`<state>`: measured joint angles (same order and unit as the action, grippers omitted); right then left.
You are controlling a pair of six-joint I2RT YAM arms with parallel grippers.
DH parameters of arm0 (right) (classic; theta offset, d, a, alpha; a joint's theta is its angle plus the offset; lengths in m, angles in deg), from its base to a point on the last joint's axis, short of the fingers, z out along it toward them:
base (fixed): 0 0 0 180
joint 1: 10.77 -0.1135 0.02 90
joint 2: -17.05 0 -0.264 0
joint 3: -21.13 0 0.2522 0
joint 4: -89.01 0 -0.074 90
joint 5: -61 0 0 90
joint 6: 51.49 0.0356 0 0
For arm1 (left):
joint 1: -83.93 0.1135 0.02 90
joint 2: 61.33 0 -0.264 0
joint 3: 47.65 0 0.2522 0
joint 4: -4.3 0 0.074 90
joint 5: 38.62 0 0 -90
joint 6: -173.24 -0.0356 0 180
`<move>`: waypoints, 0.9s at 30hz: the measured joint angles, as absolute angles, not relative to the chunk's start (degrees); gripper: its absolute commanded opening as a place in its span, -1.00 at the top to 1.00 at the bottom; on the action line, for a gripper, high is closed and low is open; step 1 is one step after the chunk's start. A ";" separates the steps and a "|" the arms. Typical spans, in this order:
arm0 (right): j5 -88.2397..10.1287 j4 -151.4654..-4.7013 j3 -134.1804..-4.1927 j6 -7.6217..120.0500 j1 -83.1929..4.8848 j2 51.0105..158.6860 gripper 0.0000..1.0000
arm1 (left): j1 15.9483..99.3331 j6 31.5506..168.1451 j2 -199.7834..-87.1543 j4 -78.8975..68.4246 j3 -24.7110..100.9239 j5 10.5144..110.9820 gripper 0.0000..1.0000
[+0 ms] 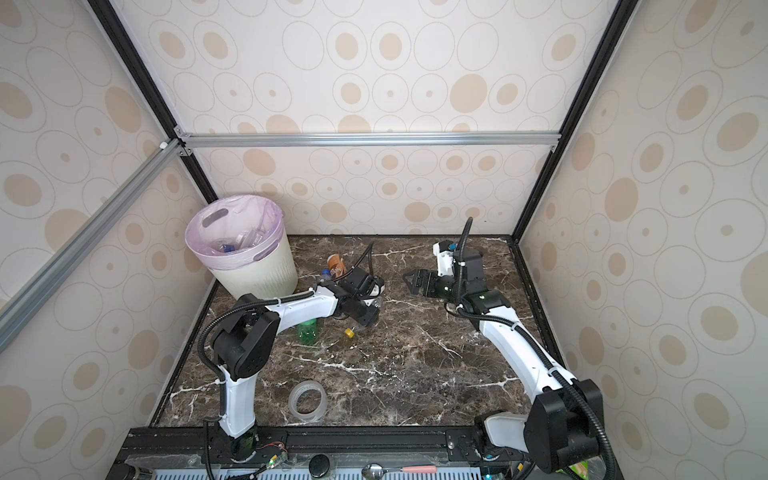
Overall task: Throw the plastic bottles in the bin
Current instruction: 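Close left gripper on the clear red-label bottle, then lift the clear red-label bottle over the bin with left gripper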
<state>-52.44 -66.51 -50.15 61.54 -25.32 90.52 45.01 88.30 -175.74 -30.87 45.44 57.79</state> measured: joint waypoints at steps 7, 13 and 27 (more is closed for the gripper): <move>-55.68 -67.32 -48.82 61.67 -25.32 89.47 -0.99 | 45.04 89.53 -172.65 -28.70 45.63 57.57 -0.12; -58.21 -69.86 -48.27 62.76 -25.45 87.83 -0.99 | 45.76 89.90 -168.79 -27.59 46.83 55.80 -0.14; -56.18 -68.02 -56.95 59.60 -33.38 89.71 -0.99 | 56.42 89.87 -158.91 -26.21 52.21 54.05 -0.17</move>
